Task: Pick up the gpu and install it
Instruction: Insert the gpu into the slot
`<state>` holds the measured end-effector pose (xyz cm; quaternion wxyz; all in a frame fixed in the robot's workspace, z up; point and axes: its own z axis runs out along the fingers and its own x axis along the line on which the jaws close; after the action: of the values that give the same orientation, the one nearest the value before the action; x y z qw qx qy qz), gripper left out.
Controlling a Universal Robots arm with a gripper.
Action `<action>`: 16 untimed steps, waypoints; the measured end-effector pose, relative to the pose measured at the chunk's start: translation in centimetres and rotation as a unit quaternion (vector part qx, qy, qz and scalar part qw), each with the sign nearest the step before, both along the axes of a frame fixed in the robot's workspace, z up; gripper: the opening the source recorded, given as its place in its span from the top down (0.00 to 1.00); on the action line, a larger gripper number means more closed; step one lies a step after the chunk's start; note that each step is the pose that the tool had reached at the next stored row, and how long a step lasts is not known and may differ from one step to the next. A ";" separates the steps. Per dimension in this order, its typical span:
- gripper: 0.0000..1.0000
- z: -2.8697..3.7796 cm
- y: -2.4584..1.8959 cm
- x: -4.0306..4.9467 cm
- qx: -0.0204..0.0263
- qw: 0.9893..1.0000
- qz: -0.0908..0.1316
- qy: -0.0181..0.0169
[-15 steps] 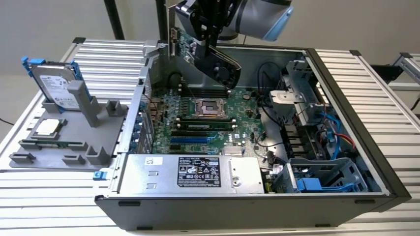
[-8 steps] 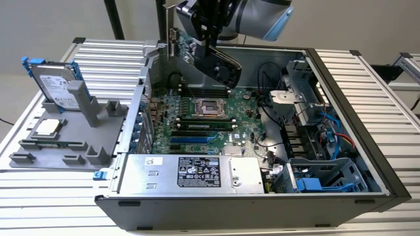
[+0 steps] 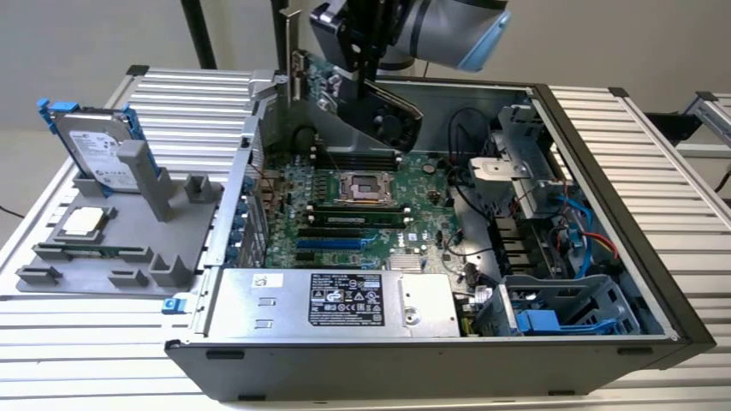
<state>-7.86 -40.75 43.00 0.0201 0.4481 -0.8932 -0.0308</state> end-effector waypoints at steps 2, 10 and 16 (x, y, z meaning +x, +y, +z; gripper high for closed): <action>1.00 0.00 0.00 0.00 0.000 1.000 0.009 0.000; 1.00 0.00 0.00 0.05 0.000 0.999 0.041 0.000; 1.00 0.00 0.00 0.26 0.000 0.998 0.062 0.000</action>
<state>-7.60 -40.75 43.00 0.0220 0.5028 -0.8636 -0.0295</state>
